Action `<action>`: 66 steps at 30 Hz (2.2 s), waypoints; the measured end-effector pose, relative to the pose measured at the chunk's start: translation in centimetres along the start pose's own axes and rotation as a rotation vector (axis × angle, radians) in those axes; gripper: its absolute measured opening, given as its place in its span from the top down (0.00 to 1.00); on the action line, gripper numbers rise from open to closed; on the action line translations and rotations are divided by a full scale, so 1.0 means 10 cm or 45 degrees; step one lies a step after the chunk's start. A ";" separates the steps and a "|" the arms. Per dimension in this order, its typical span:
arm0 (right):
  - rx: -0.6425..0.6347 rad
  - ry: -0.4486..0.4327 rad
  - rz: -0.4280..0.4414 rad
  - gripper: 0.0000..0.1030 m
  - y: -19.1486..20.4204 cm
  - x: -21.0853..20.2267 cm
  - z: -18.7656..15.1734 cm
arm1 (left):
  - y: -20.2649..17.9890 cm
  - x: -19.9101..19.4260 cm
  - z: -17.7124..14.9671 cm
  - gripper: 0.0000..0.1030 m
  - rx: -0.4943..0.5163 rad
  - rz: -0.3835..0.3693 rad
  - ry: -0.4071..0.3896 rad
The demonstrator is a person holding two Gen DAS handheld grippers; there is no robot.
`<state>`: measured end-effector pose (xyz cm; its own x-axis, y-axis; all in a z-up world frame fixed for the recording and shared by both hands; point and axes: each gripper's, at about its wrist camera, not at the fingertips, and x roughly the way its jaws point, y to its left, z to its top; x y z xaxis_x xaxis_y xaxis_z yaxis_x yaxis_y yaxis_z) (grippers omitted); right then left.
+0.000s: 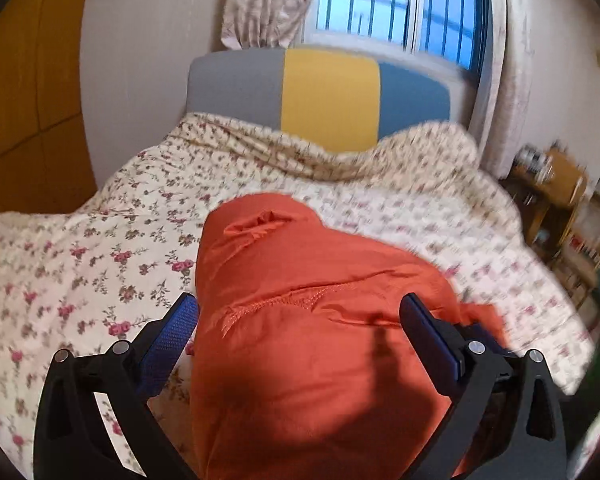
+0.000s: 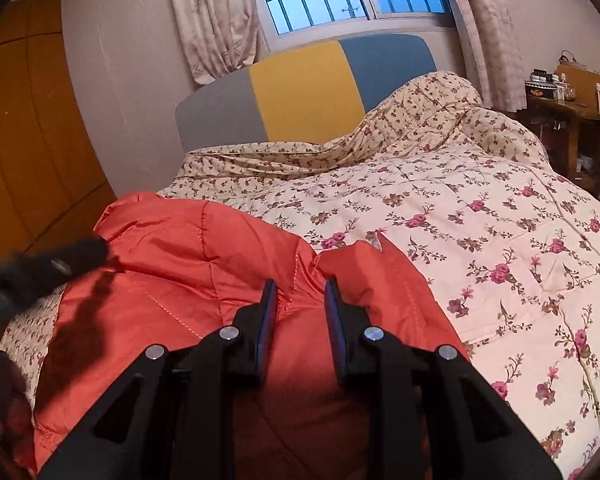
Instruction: Fold large clothes
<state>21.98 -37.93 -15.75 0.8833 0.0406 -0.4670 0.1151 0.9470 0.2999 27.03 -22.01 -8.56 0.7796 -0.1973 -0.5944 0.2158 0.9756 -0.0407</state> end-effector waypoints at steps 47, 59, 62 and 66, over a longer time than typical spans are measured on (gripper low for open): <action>0.000 0.294 -0.182 0.62 -0.32 0.66 0.33 | -0.25 1.01 0.06 0.03 0.246 0.211 0.219; -0.052 0.217 -0.278 0.52 -0.26 0.63 0.25 | -0.27 1.01 -0.05 0.03 0.277 0.214 0.177; -0.036 0.112 -0.239 0.42 -0.26 0.33 0.22 | -0.26 0.75 -0.15 0.03 0.315 0.161 0.155; 0.001 0.087 -0.135 0.42 -0.24 -0.01 0.14 | -0.20 0.24 -0.23 0.03 0.232 0.014 0.172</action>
<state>22.27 -40.67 -15.32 0.8330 -0.0381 -0.5519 0.2067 0.9468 0.2466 27.11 -24.21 -11.80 0.6994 -0.1602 -0.6965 0.3200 0.9416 0.1047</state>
